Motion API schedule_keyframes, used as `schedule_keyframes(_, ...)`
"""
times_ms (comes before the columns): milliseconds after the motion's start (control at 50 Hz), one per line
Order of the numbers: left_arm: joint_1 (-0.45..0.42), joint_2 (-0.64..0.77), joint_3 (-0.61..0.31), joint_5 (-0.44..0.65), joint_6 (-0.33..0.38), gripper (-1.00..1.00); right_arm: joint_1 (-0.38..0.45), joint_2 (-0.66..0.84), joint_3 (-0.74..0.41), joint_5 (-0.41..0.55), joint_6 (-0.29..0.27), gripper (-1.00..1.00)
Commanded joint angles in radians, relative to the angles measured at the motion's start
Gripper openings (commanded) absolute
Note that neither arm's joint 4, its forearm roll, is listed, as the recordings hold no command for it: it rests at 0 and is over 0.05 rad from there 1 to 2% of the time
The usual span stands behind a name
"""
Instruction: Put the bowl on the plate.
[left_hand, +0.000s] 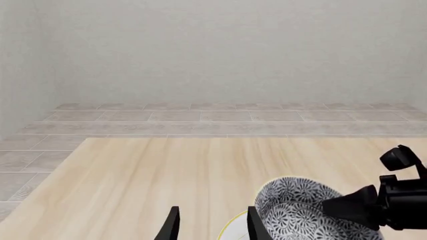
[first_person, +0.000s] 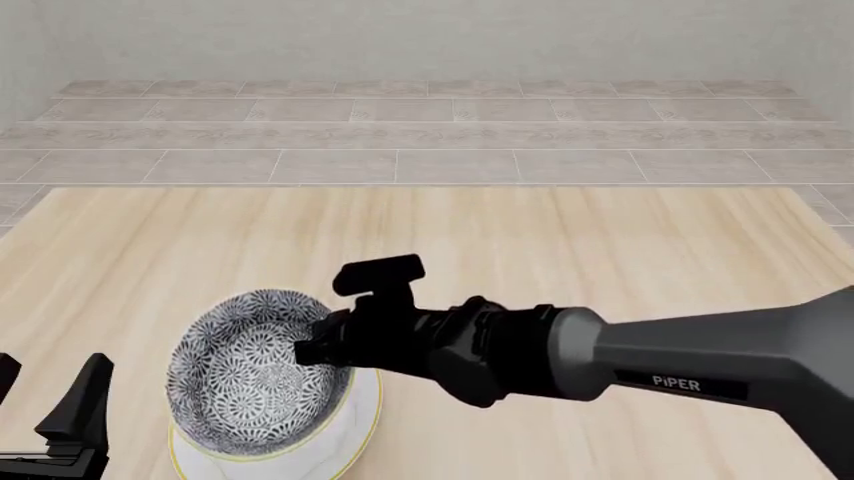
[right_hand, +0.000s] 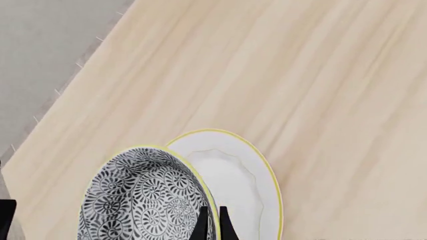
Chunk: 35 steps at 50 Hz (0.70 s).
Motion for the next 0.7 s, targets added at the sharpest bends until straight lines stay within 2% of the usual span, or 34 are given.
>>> schedule_keyframes(20,0.0,0.0,0.0,0.0,0.0,1.0,0.002,0.002,0.004,-0.014,0.011,-1.0)
schedule_keyframes(700,0.0,0.0,0.0,0.0,0.0,1.0,0.014,0.038,0.025,-0.05,0.035,-1.0)
